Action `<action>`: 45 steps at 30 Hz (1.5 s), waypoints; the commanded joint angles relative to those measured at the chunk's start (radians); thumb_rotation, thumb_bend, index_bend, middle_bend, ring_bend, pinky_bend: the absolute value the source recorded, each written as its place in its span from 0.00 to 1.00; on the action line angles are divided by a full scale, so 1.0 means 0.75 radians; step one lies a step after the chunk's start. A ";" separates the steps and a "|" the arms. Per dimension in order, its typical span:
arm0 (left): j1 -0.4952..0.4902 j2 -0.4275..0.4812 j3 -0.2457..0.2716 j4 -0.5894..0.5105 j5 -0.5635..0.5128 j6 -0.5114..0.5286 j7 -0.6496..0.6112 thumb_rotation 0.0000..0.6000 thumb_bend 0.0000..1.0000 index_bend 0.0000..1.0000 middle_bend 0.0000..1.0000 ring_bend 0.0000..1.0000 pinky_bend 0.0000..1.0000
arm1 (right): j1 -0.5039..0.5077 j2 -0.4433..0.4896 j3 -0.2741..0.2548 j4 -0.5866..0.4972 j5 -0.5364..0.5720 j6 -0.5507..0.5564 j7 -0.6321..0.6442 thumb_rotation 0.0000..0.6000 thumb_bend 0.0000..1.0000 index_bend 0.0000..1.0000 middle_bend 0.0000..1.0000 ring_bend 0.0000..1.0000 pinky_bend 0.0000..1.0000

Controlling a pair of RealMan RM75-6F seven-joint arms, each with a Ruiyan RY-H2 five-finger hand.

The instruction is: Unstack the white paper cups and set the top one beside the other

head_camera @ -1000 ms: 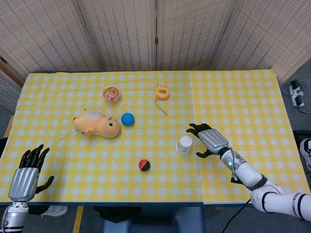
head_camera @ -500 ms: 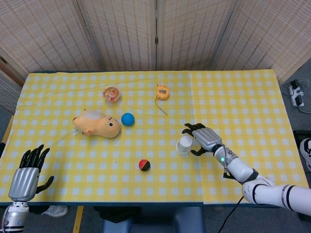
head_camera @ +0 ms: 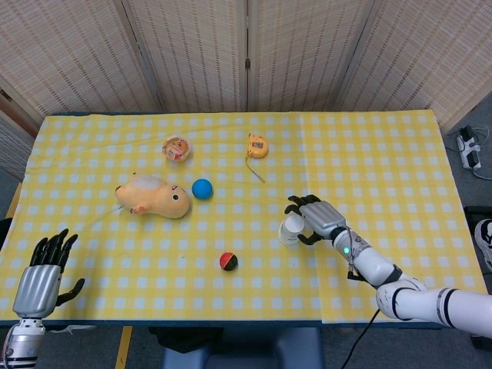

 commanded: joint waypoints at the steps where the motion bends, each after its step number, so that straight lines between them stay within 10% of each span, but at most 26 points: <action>1: 0.000 -0.001 0.000 0.002 -0.001 -0.001 -0.001 1.00 0.34 0.04 0.04 0.06 0.00 | 0.004 0.000 -0.003 0.000 0.002 0.004 0.000 1.00 0.44 0.26 0.09 0.09 0.05; 25: -0.001 -0.002 -0.003 0.012 -0.008 -0.004 -0.012 1.00 0.34 0.04 0.04 0.06 0.00 | 0.031 0.009 -0.028 -0.022 0.018 0.059 -0.008 1.00 0.47 0.33 0.13 0.10 0.05; 45: -0.012 0.002 -0.006 -0.006 0.000 -0.009 0.005 1.00 0.33 0.04 0.04 0.06 0.00 | -0.226 0.407 0.072 -0.306 -0.338 0.289 0.343 1.00 0.47 0.33 0.14 0.10 0.05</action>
